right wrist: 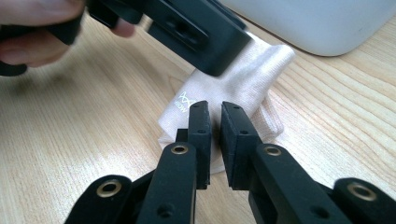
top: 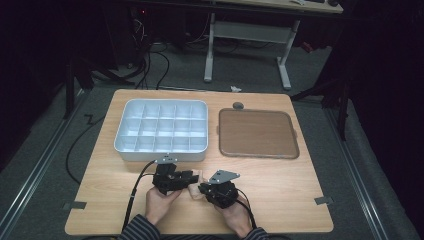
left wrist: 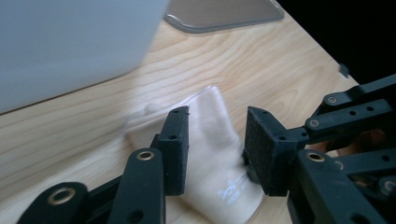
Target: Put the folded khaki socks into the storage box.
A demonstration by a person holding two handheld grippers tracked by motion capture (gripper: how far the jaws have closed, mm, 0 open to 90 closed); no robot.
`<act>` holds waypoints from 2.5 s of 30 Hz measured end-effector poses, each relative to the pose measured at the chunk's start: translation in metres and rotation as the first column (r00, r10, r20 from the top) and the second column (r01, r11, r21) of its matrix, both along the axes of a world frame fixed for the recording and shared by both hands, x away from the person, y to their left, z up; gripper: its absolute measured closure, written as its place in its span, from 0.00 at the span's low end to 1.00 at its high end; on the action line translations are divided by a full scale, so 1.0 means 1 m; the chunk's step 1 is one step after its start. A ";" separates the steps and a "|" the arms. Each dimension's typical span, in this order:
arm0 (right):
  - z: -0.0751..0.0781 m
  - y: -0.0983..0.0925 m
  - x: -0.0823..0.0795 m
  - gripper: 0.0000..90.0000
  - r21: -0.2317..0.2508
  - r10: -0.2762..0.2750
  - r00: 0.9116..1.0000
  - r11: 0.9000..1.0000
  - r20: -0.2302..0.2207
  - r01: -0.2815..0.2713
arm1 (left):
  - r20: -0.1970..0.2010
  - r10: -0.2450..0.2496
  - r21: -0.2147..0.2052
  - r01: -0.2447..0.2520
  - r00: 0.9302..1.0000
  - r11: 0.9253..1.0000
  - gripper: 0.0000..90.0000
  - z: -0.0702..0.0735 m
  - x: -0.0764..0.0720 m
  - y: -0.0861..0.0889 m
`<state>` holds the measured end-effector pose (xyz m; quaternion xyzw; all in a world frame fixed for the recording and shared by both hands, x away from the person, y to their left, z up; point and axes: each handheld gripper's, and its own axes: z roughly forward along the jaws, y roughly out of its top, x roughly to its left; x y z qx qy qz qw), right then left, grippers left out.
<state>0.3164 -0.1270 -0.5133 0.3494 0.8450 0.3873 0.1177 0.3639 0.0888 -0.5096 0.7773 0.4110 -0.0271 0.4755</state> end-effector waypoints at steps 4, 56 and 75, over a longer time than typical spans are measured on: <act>0.000 0.000 0.001 0.92 0.007 0.001 1.000 1.000 -0.003 -0.001 | -0.012 0.046 0.037 -0.046 0.999 0.998 0.60 -0.004 0.001 0.003; -0.003 0.006 0.027 0.94 -0.094 -0.080 0.996 0.992 0.050 0.085 | 0.019 0.013 0.170 -0.016 1.000 0.985 0.55 -0.017 0.010 -0.015; 0.011 -0.022 0.016 0.85 0.006 -0.135 0.990 0.991 0.044 0.135 | -0.084 0.047 0.104 -0.038 0.995 0.994 0.35 -0.011 0.014 -0.017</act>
